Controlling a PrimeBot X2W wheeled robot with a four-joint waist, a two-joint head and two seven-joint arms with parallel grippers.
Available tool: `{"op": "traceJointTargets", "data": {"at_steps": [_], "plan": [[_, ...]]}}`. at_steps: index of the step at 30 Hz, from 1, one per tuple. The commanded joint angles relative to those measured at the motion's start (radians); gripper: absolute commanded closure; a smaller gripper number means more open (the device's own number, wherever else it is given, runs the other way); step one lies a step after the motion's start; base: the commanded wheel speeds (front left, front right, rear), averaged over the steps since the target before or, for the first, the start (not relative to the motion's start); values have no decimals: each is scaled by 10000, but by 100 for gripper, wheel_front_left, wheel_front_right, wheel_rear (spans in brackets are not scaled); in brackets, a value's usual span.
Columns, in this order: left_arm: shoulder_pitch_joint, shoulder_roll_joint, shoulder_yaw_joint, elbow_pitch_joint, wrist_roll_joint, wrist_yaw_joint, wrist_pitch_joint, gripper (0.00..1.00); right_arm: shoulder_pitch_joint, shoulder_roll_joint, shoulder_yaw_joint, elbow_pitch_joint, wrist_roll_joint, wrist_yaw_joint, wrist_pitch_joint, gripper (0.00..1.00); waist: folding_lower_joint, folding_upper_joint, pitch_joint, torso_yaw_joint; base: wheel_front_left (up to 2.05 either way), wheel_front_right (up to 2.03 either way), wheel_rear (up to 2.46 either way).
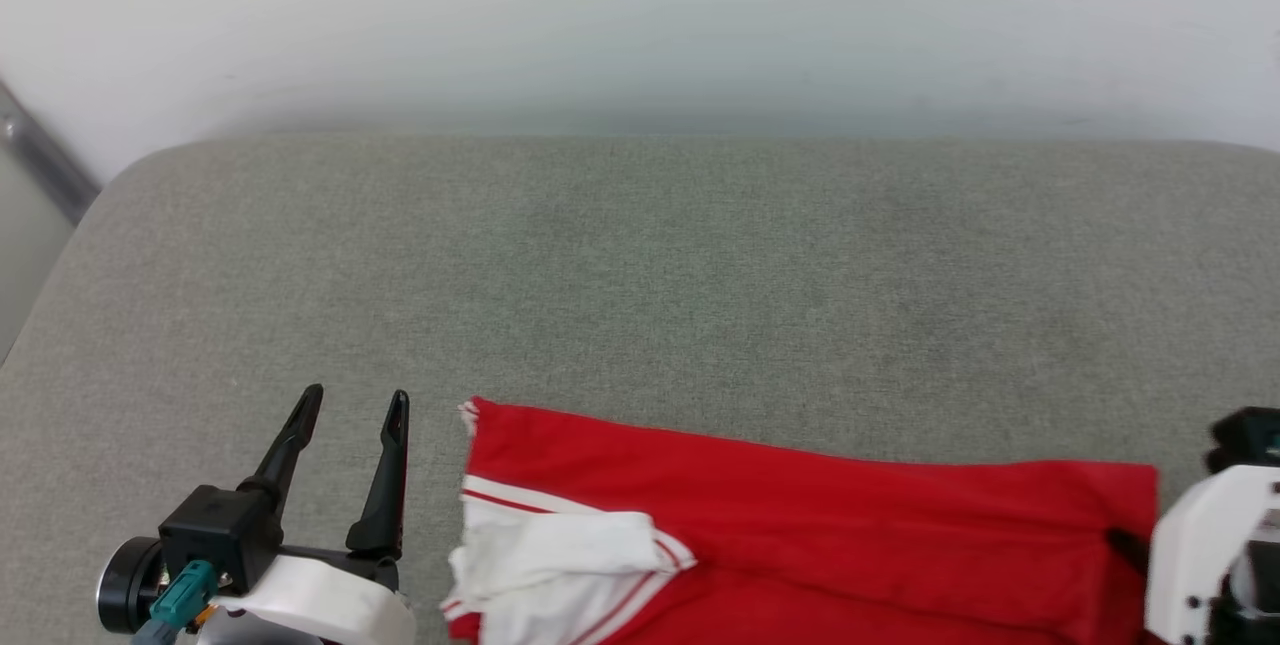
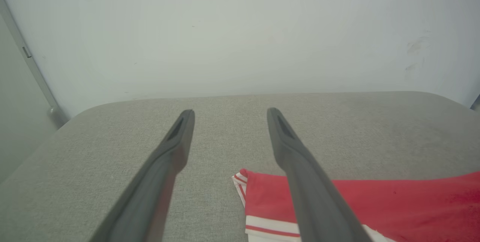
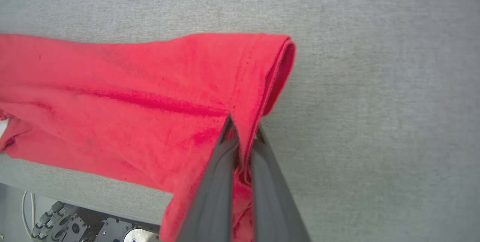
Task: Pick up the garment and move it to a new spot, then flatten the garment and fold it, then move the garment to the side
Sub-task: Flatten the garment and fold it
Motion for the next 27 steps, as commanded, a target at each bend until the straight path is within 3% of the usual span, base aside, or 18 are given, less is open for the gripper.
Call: {"op": "traceJointTargets", "data": {"at_steps": [1,8,16,17,22,27], "plan": [[110,43,-7,-13,24,34,11,0,59,-114,-214,-65,-128,-7,53,100,0,-1,-53,-53,0,0,0],[113,20,-126,-8,66,31,25,0,11,-55,-2059,-157,-74,-7,869,100,0,-1,-138,-129,0,0,0],[-41,-21,-278,-58,115,-15,75,0,-550,1894,-2926,-550,2442,-6,3753,100,0,-1,-228,-47,0,0,0],[-107,-44,-361,-58,132,-61,106,0,-638,2146,-2983,-484,3717,-4,4505,100,0,-1,-210,91,0,0,0],[-345,-110,-501,-91,174,-192,175,0,-754,2168,-1884,671,6364,-4,4248,100,0,-1,-77,418,0,0,0],[-667,-222,-658,-54,193,-374,181,0,-1120,2172,-312,1375,7684,-4,3325,100,0,-1,227,772,0,0,0]]}}
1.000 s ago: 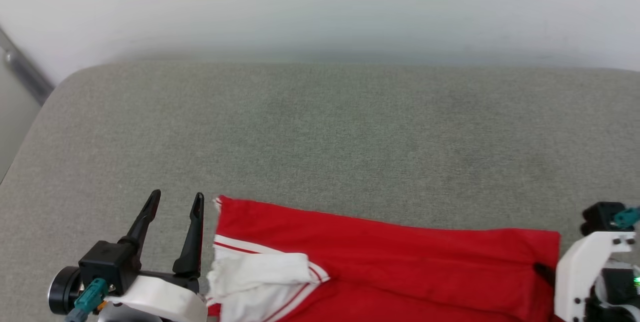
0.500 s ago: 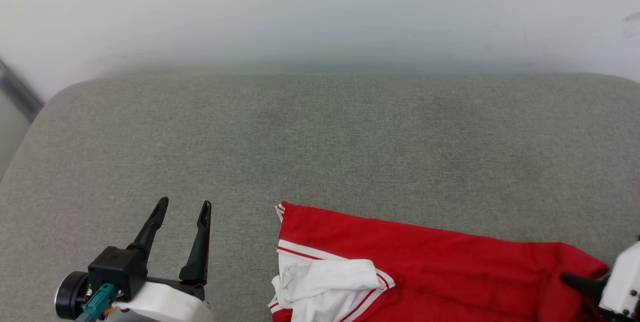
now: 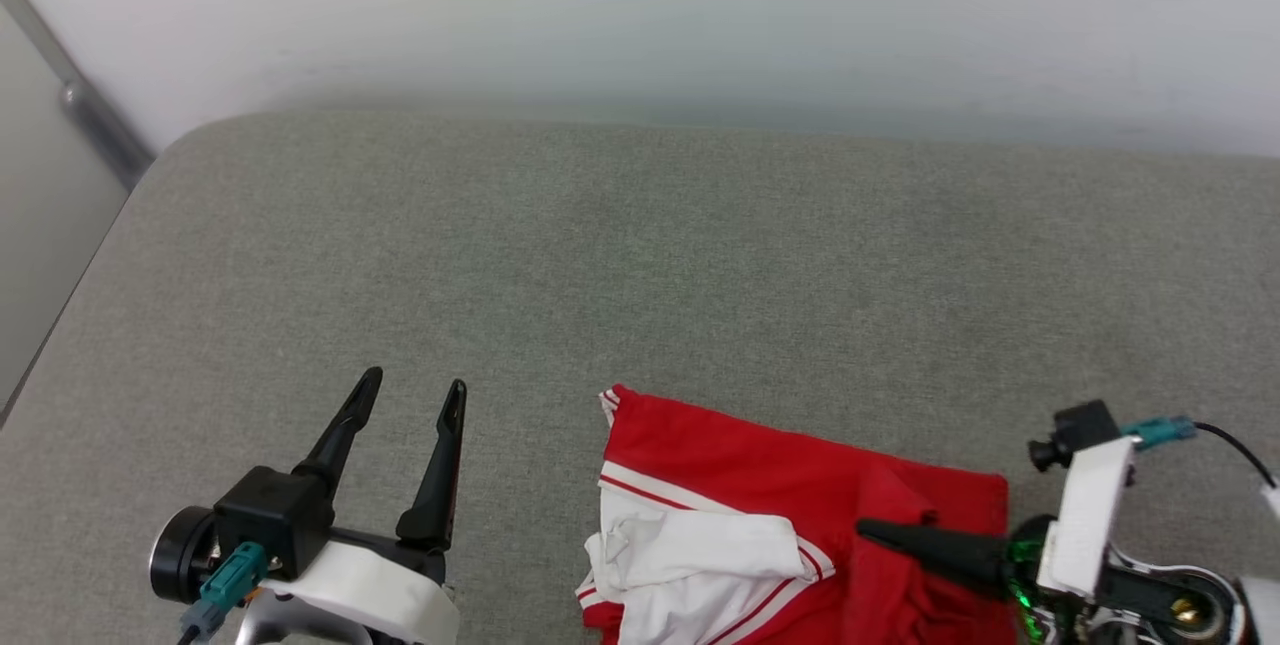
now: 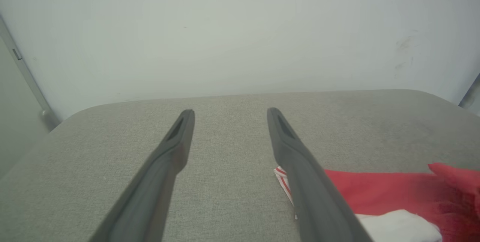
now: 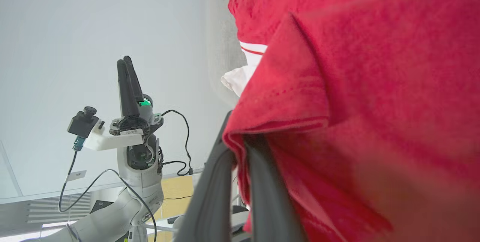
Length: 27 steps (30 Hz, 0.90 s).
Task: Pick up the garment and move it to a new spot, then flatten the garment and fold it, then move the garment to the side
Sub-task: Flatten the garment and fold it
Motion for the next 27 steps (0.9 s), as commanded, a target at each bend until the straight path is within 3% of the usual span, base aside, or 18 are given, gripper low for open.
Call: {"op": "traceJointTargets", "data": {"at_steps": [1,8,14,15,16,17,23,27], "plan": [[-248,-99,-59,25,52,-83,-28,0,-318,26,711,210,382,0,-461,100,0,0,253,234,0,0,0],[-733,-324,-105,303,42,-364,-182,0,-1223,24,3135,762,1376,0,-2052,100,0,0,854,576,0,0,0],[-1022,-475,-67,500,52,-580,-293,0,-1844,18,4318,1158,1376,0,-3215,100,0,0,1221,734,0,0,0],[-1053,-498,-68,539,57,-603,-304,0,-1908,18,4462,1311,1333,0,-3454,87,0,0,1261,754,0,0,0],[-1080,-520,-67,584,63,-625,-328,0,-1990,20,4617,1412,1217,0,-3666,58,0,0,1288,767,0,0,0],[-1107,-547,-57,615,62,-649,-340,0,-2062,21,4756,1506,1126,0,-3855,0,0,0,1310,773,0,0,0],[-1071,-578,15,798,62,-691,-384,0,-2432,6,5592,1223,431,0,-4754,0,0,0,1233,633,0,0,0],[-1023,-547,13,831,76,-687,-401,0,-2690,-637,6577,260,-1008,0,-5702,0,0,0,1071,465,0,0,0]]}}
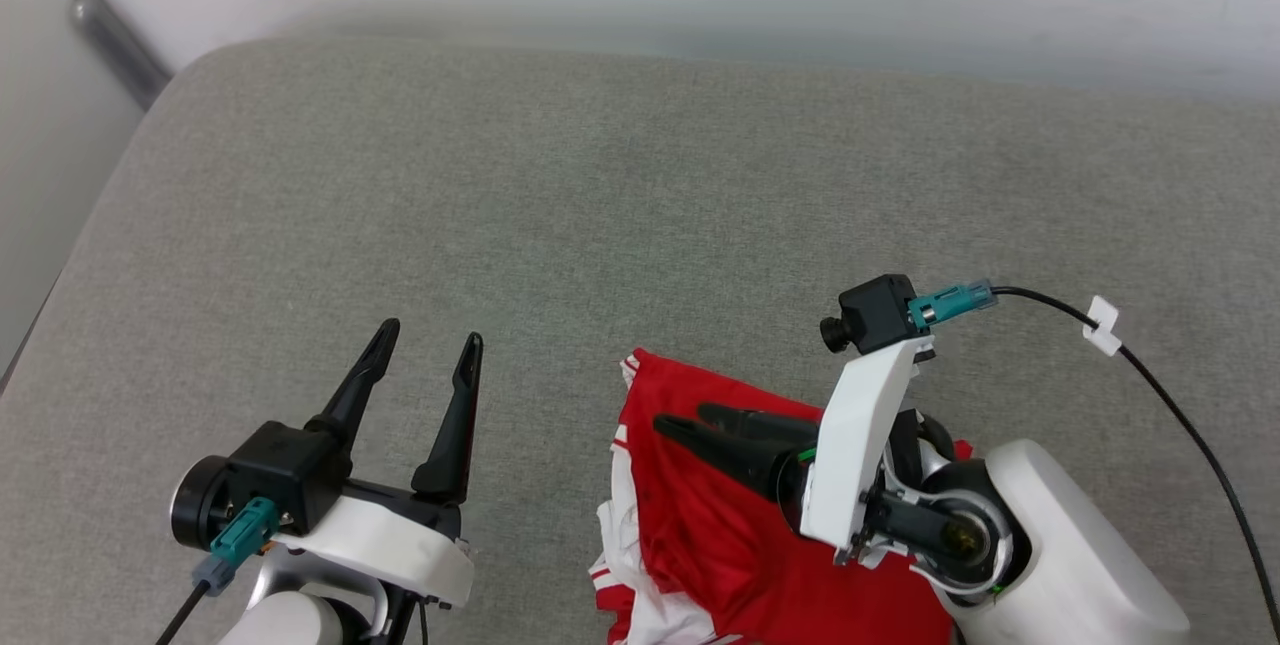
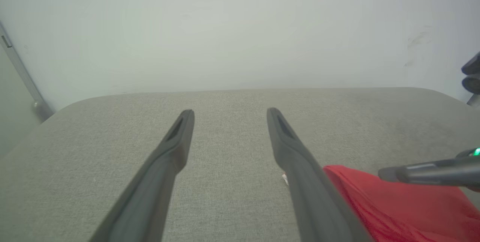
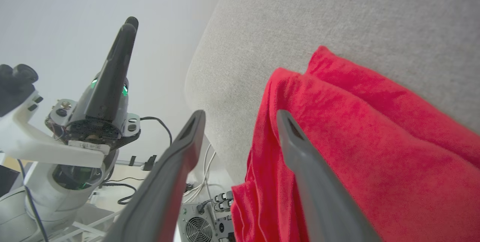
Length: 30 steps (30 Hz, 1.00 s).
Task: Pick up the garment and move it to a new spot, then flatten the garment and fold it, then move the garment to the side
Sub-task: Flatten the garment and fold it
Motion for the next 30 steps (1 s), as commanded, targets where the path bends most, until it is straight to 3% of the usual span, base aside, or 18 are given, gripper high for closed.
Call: {"op": "traceJointTargets", "data": {"at_steps": [1,5,8,15,23,30], "plan": [[13,10,10,8,53,5,-55,0,-96,-267,365,-308,-462,0,-350,0,-1,0,-105,-116,0,0,0],[102,35,20,-5,23,61,-41,0,-287,-1153,1196,-783,-2216,0,-1285,0,-1,0,-275,-318,0,0,0],[199,70,56,-10,-5,144,-16,0,-223,-1636,1073,-769,-3593,-2,-2027,0,-1,0,-403,-492,0,0,0],[454,107,254,-36,-18,495,-42,0,898,-1864,-1266,-934,-6763,-2,-3534,0,-1,0,-694,-932,0,0,0],[933,115,646,47,-63,941,-93,0,2688,-810,-4344,-2458,-8784,0,-5258,0,-1,0,-1072,-1480,0,0,0],[1448,34,816,94,63,1100,-129,0,3884,-122,-4927,-3605,-9263,-2,-6165,0,-1,0,-1542,-1741,0,0,0]]}}
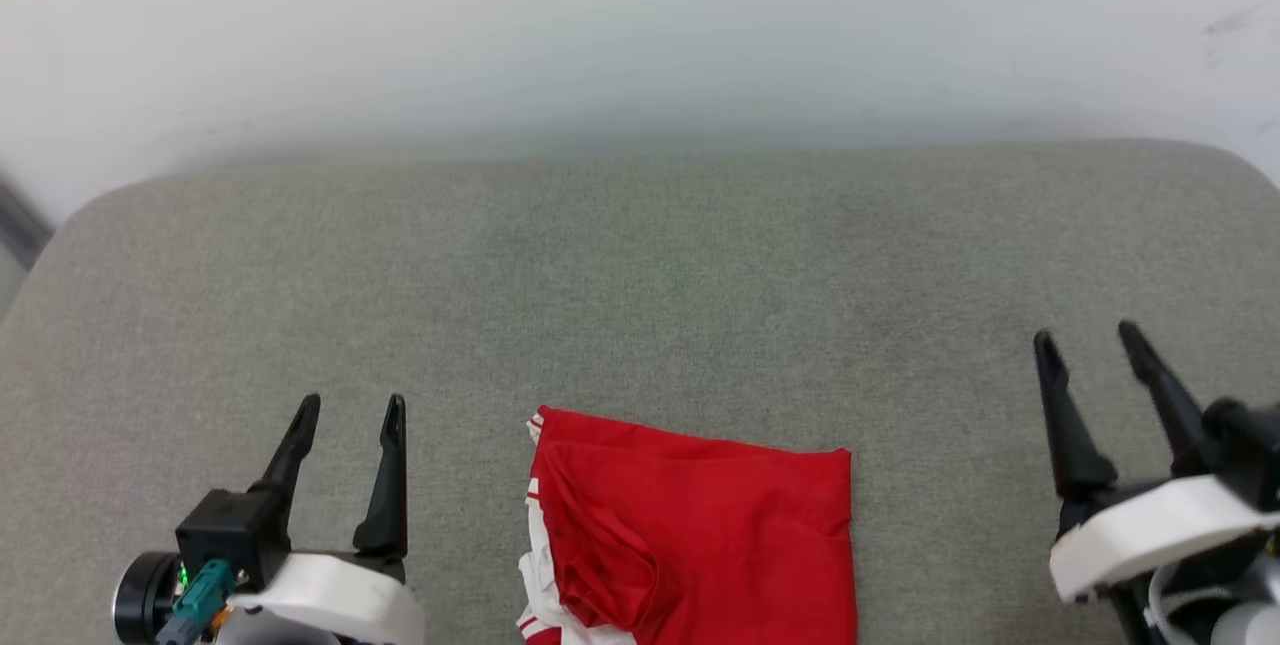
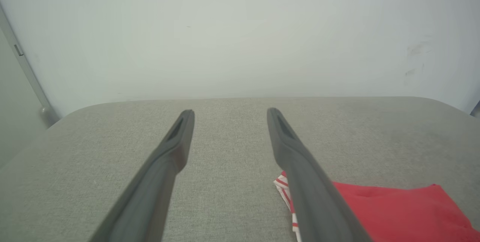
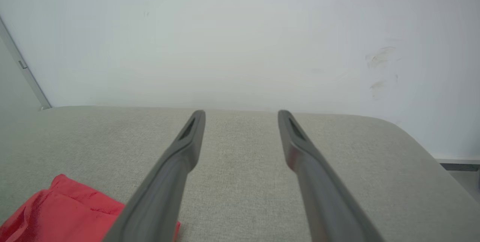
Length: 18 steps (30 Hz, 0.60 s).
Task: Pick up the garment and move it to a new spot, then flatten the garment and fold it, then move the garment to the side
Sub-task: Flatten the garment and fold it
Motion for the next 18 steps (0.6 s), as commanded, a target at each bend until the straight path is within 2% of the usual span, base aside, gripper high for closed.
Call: {"op": "traceJointTargets", "data": {"at_steps": [1,9,18], "plan": [[286,-28,59,95,73,9,-48,0,486,162,-12,-131,-80,-4,-59,0,1,0,-266,-122,0,0,0],[1009,-200,232,270,140,-52,-75,0,1480,449,273,-818,-199,-4,195,0,1,0,-608,-259,0,0,0],[989,-406,390,356,289,-236,-82,0,1894,640,207,-1388,-270,-4,505,0,1,0,-683,-233,0,0,0]]}}
